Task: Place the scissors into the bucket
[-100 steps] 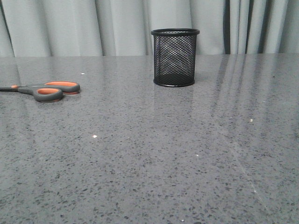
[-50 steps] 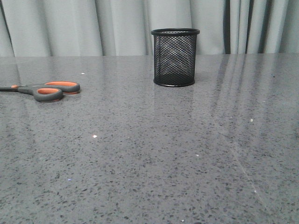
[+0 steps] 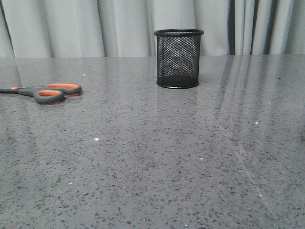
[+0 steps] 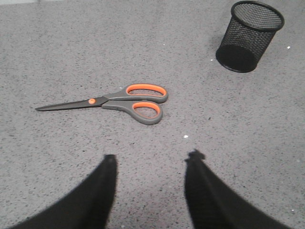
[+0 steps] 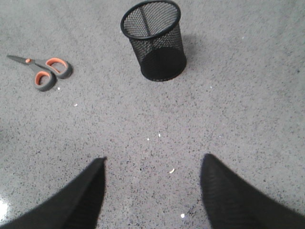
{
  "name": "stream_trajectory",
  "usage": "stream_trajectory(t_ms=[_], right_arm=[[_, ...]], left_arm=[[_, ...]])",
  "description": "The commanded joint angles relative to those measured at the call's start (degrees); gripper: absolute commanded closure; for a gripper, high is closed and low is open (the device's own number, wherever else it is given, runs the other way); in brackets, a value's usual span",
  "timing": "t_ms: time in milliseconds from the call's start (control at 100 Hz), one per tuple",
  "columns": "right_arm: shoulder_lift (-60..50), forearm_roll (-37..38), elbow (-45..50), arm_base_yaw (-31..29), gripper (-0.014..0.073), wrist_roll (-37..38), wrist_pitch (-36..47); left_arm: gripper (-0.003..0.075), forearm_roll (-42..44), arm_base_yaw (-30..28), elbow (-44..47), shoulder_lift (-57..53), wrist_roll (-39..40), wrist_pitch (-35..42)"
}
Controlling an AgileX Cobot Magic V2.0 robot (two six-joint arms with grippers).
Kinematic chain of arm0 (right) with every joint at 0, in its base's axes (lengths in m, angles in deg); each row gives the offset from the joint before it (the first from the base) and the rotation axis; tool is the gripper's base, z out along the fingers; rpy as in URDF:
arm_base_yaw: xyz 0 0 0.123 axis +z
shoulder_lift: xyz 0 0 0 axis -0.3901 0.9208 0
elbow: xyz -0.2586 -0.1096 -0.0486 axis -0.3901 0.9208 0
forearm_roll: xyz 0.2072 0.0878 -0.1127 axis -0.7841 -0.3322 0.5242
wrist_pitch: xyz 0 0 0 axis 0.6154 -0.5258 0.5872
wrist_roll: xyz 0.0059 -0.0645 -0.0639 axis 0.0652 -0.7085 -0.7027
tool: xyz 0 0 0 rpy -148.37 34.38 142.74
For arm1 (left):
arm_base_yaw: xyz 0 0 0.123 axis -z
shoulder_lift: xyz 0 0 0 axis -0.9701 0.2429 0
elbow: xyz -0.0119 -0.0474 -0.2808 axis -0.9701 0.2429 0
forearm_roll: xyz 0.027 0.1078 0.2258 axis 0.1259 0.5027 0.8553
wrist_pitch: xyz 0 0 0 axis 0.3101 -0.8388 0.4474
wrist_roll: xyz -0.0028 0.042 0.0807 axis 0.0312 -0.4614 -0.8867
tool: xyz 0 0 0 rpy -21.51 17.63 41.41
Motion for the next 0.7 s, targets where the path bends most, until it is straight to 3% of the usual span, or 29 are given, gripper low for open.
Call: stream_trajectory(t_ms=[0, 300, 690], right_arm=[[1.19, -1.73, -2.02, -0.14, 0.0125, -1.24, 2.14], [3.47, -1.78, -2.02, -0.14, 0.0127, -4.24, 4.09], [4.08, -2.47, -2.02, 0.8, 0.0127, -4.65, 5.17]], left_arm=[[0.0302, -3.85, -0.17, -1.88, 0.63, -1.61, 1.98], [0.0347, -4.74, -0.17, -10.44, 10.76, -11.0, -7.26], [0.0347, -4.67, -0.17, -32.67, 38.55, -27.99, -20.22]])
